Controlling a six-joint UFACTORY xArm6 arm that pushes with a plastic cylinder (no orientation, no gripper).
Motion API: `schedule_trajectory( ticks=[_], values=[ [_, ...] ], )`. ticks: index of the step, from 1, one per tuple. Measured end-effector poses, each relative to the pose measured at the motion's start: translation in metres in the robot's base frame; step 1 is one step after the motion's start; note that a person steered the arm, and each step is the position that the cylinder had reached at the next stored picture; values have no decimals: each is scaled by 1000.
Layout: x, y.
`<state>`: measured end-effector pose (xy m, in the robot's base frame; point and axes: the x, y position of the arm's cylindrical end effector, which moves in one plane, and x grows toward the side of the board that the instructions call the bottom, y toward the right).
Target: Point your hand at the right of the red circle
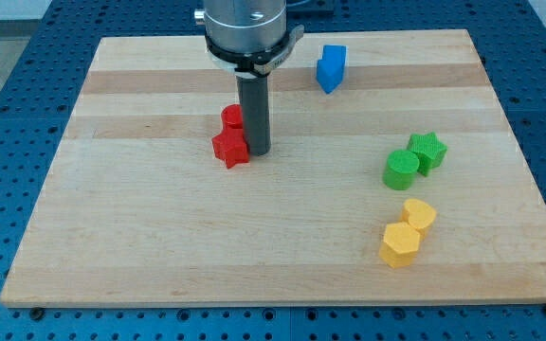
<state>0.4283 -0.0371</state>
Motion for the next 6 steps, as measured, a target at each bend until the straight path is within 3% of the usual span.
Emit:
schedule_trajectory(
  ticks=[3,6],
  values=[
    [-1,6],
    [-37,14]
  ],
)
